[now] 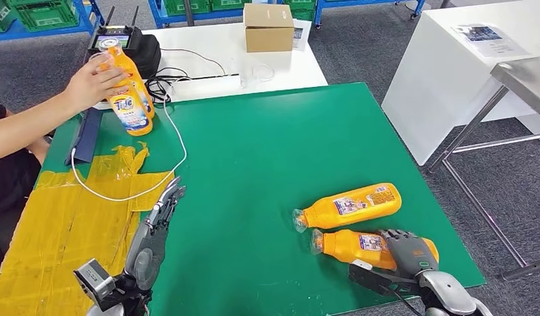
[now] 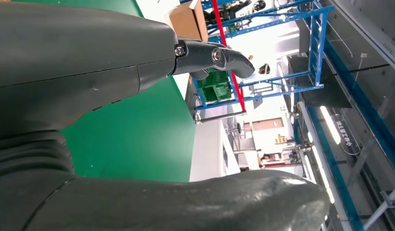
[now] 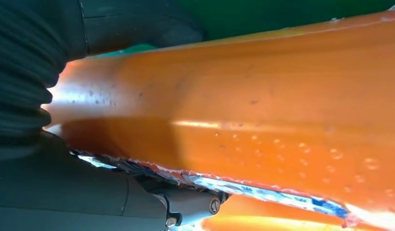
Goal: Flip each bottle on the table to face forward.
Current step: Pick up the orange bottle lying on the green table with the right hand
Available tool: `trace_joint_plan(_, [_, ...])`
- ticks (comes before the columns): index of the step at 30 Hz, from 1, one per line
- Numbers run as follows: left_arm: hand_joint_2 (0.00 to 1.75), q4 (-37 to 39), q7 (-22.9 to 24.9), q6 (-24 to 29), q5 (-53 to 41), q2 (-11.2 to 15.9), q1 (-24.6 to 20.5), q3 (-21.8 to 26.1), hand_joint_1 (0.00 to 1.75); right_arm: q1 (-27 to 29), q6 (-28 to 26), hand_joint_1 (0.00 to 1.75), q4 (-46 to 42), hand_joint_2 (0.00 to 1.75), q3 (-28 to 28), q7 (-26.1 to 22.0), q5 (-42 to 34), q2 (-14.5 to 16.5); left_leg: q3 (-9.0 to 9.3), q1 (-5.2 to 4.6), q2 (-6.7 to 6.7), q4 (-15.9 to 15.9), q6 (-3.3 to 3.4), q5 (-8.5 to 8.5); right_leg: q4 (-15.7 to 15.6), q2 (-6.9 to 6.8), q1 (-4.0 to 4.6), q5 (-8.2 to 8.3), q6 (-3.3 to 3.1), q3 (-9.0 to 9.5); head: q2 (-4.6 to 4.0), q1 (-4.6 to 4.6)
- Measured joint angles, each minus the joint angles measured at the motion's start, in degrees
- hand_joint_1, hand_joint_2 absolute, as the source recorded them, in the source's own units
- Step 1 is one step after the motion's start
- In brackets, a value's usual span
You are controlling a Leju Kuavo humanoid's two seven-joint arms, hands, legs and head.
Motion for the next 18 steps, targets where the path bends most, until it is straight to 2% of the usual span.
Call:
trace_joint_plan(5, [0.00,0.1,0.9,0.5,0.4,-0.1,0.1,0.0,0.00,0.4,-4.4,1.75,0.0,1.75,0.2,-1.0,-4.1,0.2,-0.04,0.02,-0.01,0.0,0.03,0.02,0.0,0.00,0.00,-0.02,0.08,0.47,0.00,0.00])
trace_joint_plan(7, [0.87,-0.1,2.1,1.2,0.7,-0.2,0.6,0.1,0.00,0.6,-7.3,1.75,-0.2,1.75,-0.6,-3.2,-6.9,1.8,-0.09,0.05,0.03,0.0,0.05,0.04,0.0,0.08,0.01,0.02,0.07,0.56,0.00,0.00])
trace_joint_plan(9, [1.75,-0.9,4.0,1.6,1.8,-0.5,1.5,0.2,0.00,0.9,-9.2,1.75,-1.4,1.75,-2.1,-7.8,-10.8,5.0,-0.12,0.10,0.13,0.0,0.01,0.01,0.0,0.22,0.04,0.04,0.05,0.50,0.00,0.02])
trace_joint_plan(13, [1.75,-3.3,8.8,1.1,6.1,-1.5,3.8,0.7,0.00,2.1,-9.9,1.75,-7.8,1.75,-5.1,-16.5,-18.7,14.9,-0.44,0.14,0.06,0.0,-0.05,0.05,0.1,0.17,0.07,0.06,-0.02,0.16,0.00,-0.07])
trace_joint_plan(16, [1.75,-5.1,11.6,0.2,9.5,-2.3,5.1,1.0,0.00,2.7,-9.9,1.75,-14.6,1.75,-5.8,-19.4,-22.6,21.4,-0.73,0.23,-0.12,0.0,-0.12,0.22,0.1,0.01,0.12,0.07,-0.05,-0.08,0.00,-0.03])
trace_joint_plan(18, [1.75,-6.2,12.5,-0.1,10.6,-2.8,5.6,1.0,0.00,2.8,-10.0,1.75,-18.9,1.75,-5.5,-20.0,-23.9,24.6,-0.78,0.25,-0.12,0.0,-0.14,0.24,0.1,0.00,0.13,0.08,-0.06,-0.11,0.00,-0.03])
